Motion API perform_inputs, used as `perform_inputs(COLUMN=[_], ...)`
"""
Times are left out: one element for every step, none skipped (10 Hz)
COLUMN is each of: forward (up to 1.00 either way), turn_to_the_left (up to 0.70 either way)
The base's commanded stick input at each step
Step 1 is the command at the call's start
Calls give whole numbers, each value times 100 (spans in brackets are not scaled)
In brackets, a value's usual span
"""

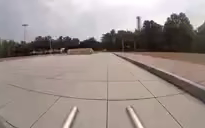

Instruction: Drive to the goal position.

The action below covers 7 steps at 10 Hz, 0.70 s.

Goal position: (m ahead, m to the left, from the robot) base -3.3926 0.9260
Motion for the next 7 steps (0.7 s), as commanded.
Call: perform_inputs(forward=[70, 70, 70, 70, 70, 70, 70], turn_to_the_left=[-35, -35, -27, -10, 0, 0, 0])
